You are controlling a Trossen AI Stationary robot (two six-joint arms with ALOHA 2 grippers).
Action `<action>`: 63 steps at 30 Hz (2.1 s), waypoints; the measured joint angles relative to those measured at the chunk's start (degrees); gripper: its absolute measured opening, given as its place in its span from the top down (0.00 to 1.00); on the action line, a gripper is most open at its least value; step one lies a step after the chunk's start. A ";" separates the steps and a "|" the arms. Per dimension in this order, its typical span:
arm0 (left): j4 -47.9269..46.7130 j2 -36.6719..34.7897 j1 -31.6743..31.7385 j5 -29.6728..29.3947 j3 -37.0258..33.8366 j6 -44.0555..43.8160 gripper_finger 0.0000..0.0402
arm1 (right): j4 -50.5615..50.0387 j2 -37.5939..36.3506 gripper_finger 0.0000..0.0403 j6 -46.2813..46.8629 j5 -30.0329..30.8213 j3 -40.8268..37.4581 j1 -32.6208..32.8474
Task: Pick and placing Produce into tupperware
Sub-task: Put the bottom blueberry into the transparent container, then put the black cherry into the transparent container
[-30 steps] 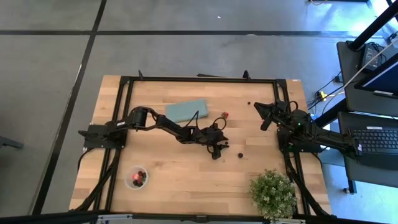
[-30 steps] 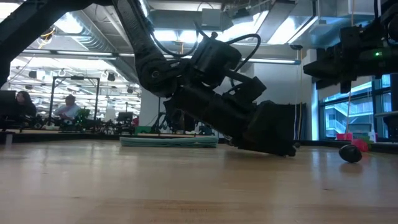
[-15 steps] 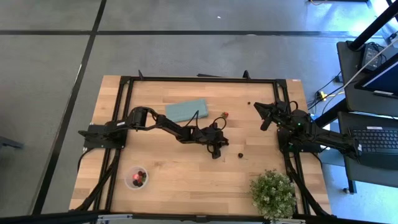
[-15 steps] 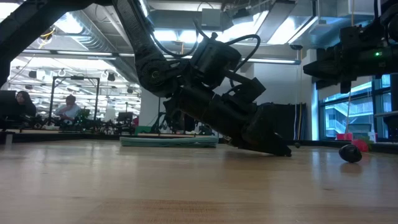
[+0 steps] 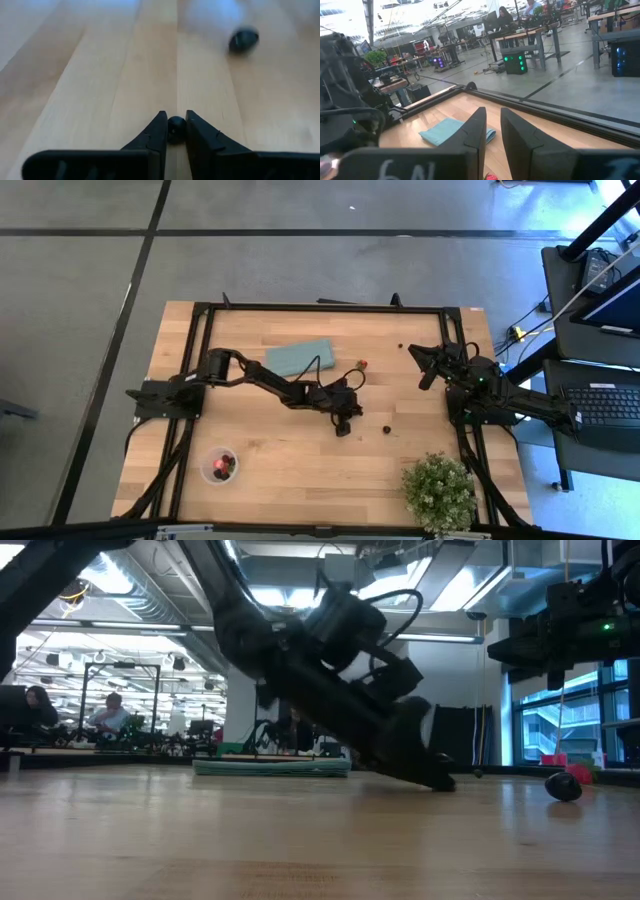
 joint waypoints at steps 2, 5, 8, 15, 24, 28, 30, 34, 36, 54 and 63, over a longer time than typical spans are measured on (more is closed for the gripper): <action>-7.17 -3.72 0.36 -0.08 -0.24 3.03 0.91 | -0.02 0.00 0.85 0.00 0.01 0.01 -0.02; -18.69 -10.95 1.40 -0.61 -0.08 6.55 0.91 | -0.01 0.00 0.85 0.01 0.01 -0.01 -0.02; -34.23 -19.20 2.41 -0.76 0.09 8.57 0.89 | 0.04 0.00 0.85 0.02 0.01 0.01 -0.02; -70.41 -36.96 2.60 4.52 0.13 2.19 0.91 | 0.55 0.00 0.85 0.15 -0.01 0.01 -0.02; -97.92 -50.10 -6.11 16.06 0.15 -28.03 0.88 | 0.94 0.00 0.85 0.17 0.00 0.00 -0.01; -103.00 -51.10 -13.80 19.37 0.17 -39.84 0.90 | 0.92 0.00 0.85 0.16 0.00 0.01 0.00; -103.08 -51.10 -17.60 19.69 0.17 -44.78 0.91 | 0.93 0.00 0.85 0.05 0.01 0.00 -0.01; -99.65 -50.98 -23.63 17.44 -1.43 -54.94 0.89 | 0.92 0.00 0.85 -0.04 0.01 0.01 0.00; -98.36 -50.97 -26.12 16.72 -3.33 -59.37 0.87 | 0.92 0.00 0.85 -0.02 0.00 0.00 -0.02; -75.94 -50.97 -35.76 17.75 -21.31 -76.64 0.81 | 1.25 0.00 0.85 0.13 0.01 -0.01 -0.02; -75.72 -50.97 -35.74 21.52 -21.31 -75.20 0.75 | 1.27 0.00 0.85 -0.05 -0.01 0.00 -0.02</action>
